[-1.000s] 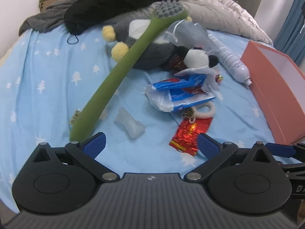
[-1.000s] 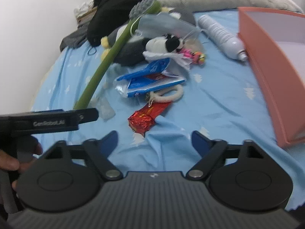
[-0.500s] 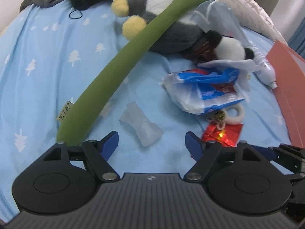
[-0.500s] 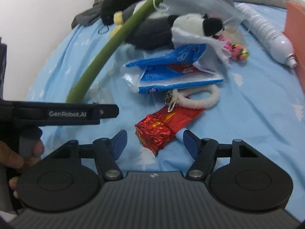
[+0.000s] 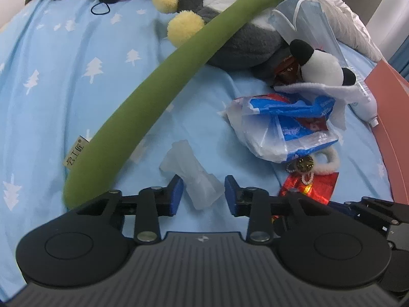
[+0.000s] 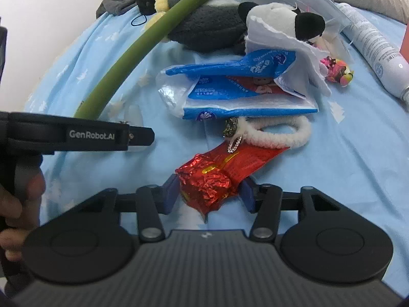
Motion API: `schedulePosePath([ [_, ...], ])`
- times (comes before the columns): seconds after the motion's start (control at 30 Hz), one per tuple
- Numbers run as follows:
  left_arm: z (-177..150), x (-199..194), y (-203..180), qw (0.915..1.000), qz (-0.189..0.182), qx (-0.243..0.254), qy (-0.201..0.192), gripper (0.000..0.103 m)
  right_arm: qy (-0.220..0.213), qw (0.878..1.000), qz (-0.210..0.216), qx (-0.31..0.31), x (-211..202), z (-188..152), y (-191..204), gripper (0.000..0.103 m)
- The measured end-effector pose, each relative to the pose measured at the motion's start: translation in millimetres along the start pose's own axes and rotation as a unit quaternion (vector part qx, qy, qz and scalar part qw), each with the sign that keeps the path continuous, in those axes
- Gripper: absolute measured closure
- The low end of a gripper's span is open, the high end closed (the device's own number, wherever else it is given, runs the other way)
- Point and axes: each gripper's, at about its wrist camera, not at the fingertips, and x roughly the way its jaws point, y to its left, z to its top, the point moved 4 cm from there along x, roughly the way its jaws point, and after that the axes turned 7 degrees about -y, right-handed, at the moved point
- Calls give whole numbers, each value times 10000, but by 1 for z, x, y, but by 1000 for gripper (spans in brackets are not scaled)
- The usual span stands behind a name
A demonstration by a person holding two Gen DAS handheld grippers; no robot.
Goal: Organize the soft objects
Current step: 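Lower the right gripper onto the red candy wrapper and close it, then carry the red candy with the right gripper over the pink box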
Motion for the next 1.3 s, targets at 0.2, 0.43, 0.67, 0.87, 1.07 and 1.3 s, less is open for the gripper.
schedulePosePath([
  [0.2,1,-13,-5,9999,-66,80,-69,69,19,9997,69,217,-8,2,-2,58],
  [0.43,-1,-43,-12,9995,-228,14,-237,69,-106,9997,15,212,-33,0,5,58],
  [0.67,-7,-87,-35,9975,-447,239,-501,69,-398,9985,-109,374,-73,-8,5,58],
  [0.87,-22,-123,-52,9951,-636,364,-663,69,-724,9957,-286,507,-117,-15,1,58],
  [1.07,-36,-152,-71,9923,-807,539,-768,69,-1031,9921,-500,517,-157,-27,1,58],
  [1.3,-44,-181,-93,9877,-978,797,-925,69,-1356,9865,-662,640,-193,-37,-2,58],
])
